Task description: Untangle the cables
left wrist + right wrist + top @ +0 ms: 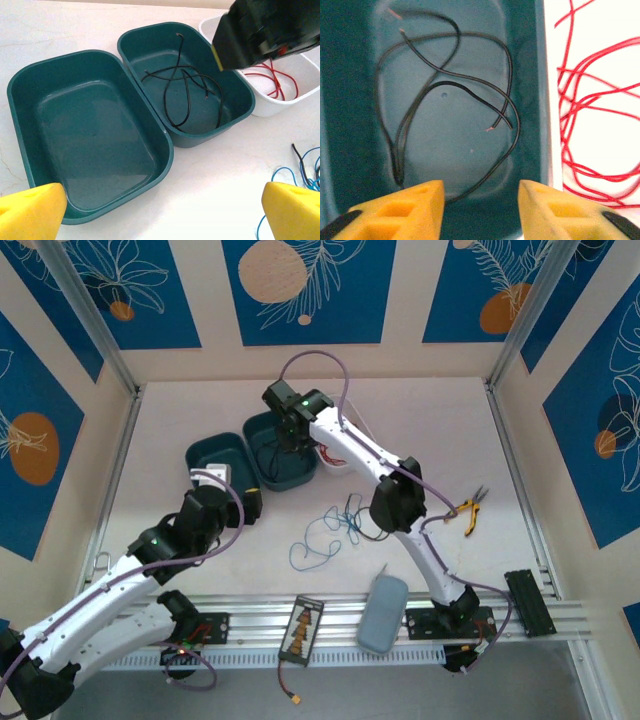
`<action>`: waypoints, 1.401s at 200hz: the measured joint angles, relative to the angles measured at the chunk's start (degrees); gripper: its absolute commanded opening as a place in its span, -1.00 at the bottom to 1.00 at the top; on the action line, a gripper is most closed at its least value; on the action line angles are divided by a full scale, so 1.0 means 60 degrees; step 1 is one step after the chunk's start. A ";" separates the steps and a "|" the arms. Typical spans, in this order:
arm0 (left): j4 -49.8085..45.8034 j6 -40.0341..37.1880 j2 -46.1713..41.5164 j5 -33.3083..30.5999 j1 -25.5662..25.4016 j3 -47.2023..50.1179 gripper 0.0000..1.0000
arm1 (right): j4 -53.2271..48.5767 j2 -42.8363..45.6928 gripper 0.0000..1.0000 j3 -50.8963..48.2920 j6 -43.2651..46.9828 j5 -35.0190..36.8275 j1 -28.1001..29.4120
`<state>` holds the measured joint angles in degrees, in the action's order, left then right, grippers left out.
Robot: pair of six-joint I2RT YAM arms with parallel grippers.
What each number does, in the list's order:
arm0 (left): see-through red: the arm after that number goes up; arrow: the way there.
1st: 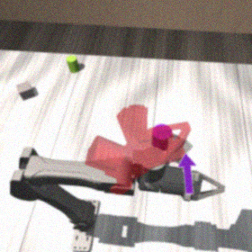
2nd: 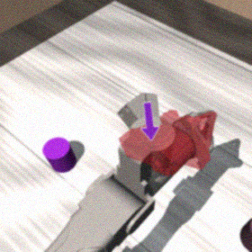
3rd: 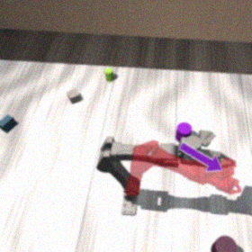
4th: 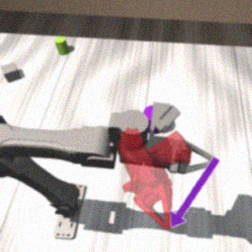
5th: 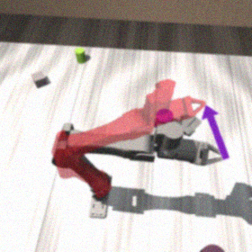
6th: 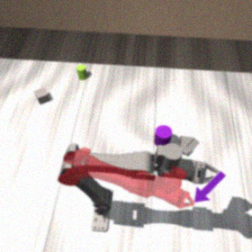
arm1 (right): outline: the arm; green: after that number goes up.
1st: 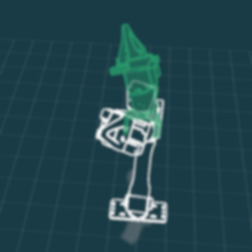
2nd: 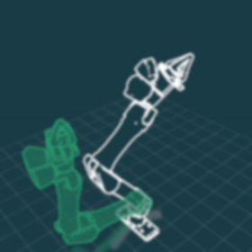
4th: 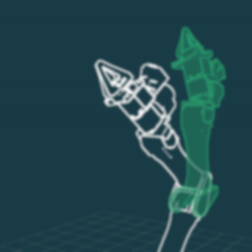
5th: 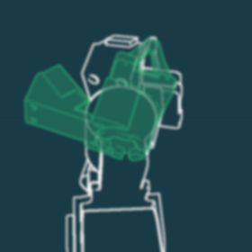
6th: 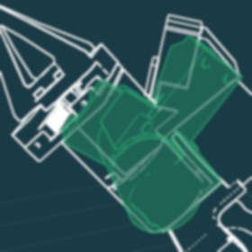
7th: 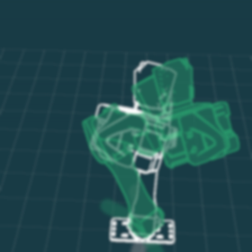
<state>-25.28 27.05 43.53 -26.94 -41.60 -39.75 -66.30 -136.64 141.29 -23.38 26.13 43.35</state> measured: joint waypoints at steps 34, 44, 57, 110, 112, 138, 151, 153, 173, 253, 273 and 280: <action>-0.0357 -0.0098 0.0477 0.0474 0.0270 -0.0692 1.00 | 0.0368 0.1687 0.09 -0.1304 -0.0084 0.0142 0.0098; -0.0437 -0.0127 0.0674 0.0663 0.0353 -0.0933 1.00 | 0.0539 0.2259 0.13 -0.1931 -0.0178 0.0211 0.0106; -0.0481 -0.0193 0.0940 0.0943 0.0444 -0.1198 1.00 | 0.0849 0.3024 0.19 -0.2914 -0.0306 0.0335 0.0102; -0.0459 -0.0357 0.2248 0.2441 0.0543 -0.1504 1.00 | 0.2040 0.6714 0.41 -0.7981 -0.1351 0.0393 -0.0237; -0.0448 -0.0364 0.2328 0.2532 0.0543 -0.1504 0.99 | 0.2087 0.6878 0.42 -0.8193 -0.1453 0.0390 -0.0270; -0.0146 -0.0525 0.3155 0.3632 0.0543 -0.1508 0.82 | 0.2481 0.8633 0.64 -1.0495 -0.2255 0.0331 -0.0674; 0.0073 -0.0630 0.3595 0.4164 0.0539 -0.1515 0.75 | 0.2612 0.9351 0.74 -1.1413 -0.2616 0.0233 -0.0914; 0.0098 -0.0645 0.3679 0.4251 0.0539 -0.1519 0.75 | 0.2630 0.9457 0.76 -1.1540 -0.2707 0.0222 -0.0954; 0.0211 -0.0820 0.4448 0.4903 0.0525 -0.1708 0.69 | 0.2681 1.0276 0.85 -1.2575 -0.3238 0.0055 -0.1366; 0.0980 -0.0922 0.5978 0.6029 0.0302 -0.1978 0.75 | 0.3457 1.1282 0.29 -1.5384 -0.4488 -0.1016 -0.2565; 0.1155 -0.0849 0.6247 0.6145 0.0233 -0.1978 0.75 | 0.3803 1.1049 0.15 -1.5755 -0.4692 -0.1355 -0.2568; 0.1198 -0.0834 0.6353 0.6178 0.0193 -0.1978 0.75 | 0.3938 1.0907 0.11 -1.5817 -0.4747 -0.1439 -0.2568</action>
<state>-18.09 22.04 81.65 10.13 -40.45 -51.62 -42.68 -71.20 46.39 -51.86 17.50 27.94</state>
